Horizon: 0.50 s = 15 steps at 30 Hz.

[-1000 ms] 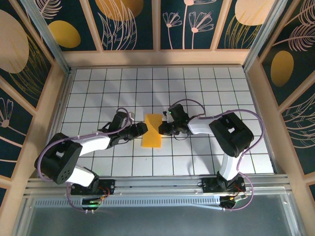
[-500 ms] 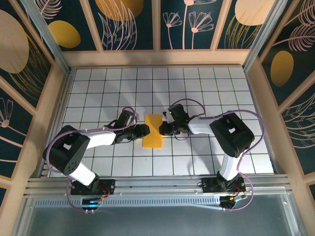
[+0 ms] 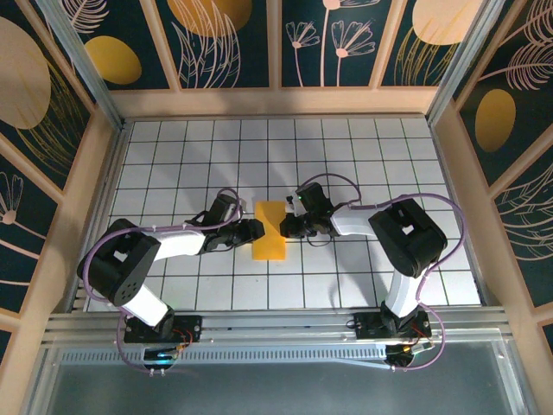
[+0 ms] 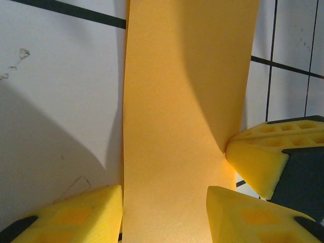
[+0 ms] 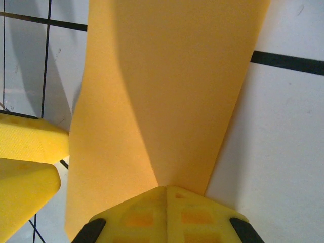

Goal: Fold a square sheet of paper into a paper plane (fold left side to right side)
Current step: Third fold the triangle at the center of the table.

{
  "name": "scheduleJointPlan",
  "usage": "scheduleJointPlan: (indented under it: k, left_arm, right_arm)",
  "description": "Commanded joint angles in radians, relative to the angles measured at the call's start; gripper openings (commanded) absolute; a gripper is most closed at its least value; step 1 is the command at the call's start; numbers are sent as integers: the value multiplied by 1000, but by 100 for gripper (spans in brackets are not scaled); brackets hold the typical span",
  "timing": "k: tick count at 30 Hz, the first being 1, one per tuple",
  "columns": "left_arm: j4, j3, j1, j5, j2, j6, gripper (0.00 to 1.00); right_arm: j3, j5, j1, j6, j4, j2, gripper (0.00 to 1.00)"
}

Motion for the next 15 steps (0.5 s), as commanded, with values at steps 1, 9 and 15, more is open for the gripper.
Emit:
scheduleJointPlan:
  k: [1,9,15]
  left_arm:
    - [51,-2,-5,5,-16,-27,46]
    - [95,-14,-4,19,-27,-51,44]
    - [53,-4,-4,-7,-24,-29,44]
  right_arm:
    - [-21,65,-12,-28,-98,-4,0]
    - [-22,67,-14,-30,-97,-3,0]
    - [-22,70,-16,-33,-99,-6,0]
